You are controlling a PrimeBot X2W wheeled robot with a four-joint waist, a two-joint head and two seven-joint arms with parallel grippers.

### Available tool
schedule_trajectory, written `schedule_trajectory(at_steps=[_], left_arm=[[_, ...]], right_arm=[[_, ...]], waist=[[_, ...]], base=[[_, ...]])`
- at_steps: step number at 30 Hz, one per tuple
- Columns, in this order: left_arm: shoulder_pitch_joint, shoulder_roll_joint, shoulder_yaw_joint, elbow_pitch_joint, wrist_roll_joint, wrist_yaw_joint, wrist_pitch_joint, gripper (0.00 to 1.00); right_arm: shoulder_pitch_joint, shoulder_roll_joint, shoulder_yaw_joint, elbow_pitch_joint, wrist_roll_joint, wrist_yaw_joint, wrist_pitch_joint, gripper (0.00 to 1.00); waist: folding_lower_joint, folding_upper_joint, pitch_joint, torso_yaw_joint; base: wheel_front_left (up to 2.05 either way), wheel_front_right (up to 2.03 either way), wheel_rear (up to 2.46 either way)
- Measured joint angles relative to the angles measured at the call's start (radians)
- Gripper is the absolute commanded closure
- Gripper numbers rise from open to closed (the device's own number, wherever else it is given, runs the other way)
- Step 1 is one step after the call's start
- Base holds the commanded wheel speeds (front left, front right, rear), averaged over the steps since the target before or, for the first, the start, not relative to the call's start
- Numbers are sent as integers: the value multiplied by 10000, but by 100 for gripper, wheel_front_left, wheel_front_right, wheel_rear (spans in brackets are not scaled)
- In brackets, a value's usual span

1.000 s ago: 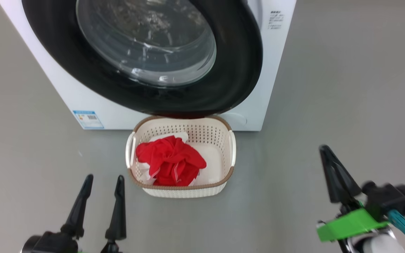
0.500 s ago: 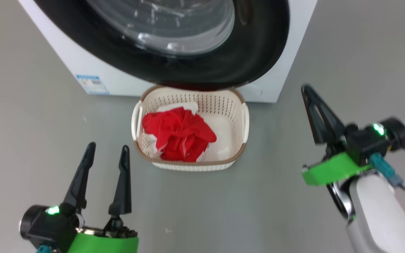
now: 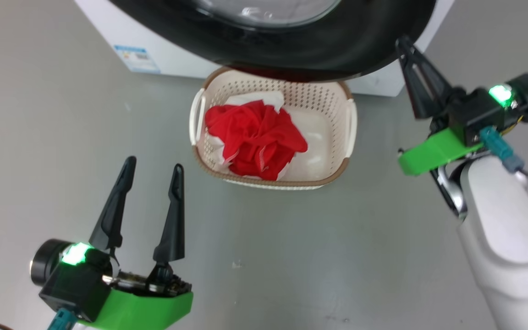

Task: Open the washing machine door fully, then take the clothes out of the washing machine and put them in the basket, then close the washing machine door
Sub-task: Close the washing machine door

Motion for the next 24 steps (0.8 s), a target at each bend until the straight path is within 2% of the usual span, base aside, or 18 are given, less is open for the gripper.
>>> schedule_trajectory(at_steps=[24], left_arm=[[-768, -54, -424, -188, -67, 119, 0, 0]], right_arm=[[-3337, -512, -951, 1561, -182, 15, -2, 100]], waist=[[0, 0, 1715, 929]], base=[[0, 0, 0]])
